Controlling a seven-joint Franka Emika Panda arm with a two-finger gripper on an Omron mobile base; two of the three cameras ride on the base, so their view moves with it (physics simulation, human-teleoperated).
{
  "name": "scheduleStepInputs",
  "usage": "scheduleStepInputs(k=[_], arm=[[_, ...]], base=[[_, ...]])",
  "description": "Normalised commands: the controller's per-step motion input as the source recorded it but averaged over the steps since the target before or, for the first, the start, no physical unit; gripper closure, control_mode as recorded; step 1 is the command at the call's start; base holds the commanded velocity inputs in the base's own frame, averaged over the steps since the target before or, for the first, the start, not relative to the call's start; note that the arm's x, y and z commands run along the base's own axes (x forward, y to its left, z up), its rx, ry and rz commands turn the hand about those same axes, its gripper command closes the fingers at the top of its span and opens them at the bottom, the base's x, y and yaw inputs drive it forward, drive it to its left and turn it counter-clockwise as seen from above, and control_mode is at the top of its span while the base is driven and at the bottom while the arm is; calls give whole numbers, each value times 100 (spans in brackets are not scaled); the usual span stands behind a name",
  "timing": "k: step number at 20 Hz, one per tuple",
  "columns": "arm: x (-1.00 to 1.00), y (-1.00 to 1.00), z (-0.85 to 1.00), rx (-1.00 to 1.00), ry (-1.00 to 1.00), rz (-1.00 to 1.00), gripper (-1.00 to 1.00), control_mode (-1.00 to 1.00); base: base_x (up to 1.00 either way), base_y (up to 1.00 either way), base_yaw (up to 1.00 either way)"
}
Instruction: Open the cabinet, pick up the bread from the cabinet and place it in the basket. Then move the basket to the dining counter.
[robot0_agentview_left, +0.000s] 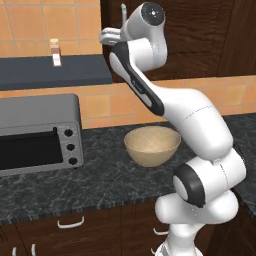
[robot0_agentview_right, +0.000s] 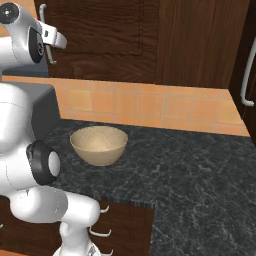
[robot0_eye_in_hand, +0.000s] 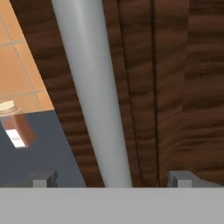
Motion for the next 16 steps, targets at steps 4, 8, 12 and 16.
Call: scheduleStepInputs(k=[4,8,12,16], arm=[[35,0,-8,0,0,0,-100,-100],[38,0,-7,0,0,0,-100,-100],[26,0,-22,0,-9,0,100,-100],[28,-1,-37,0,-14,0,100,-100]], base=[[0,0,0],[0,0,0],[0,0,0],[0,0,0]])
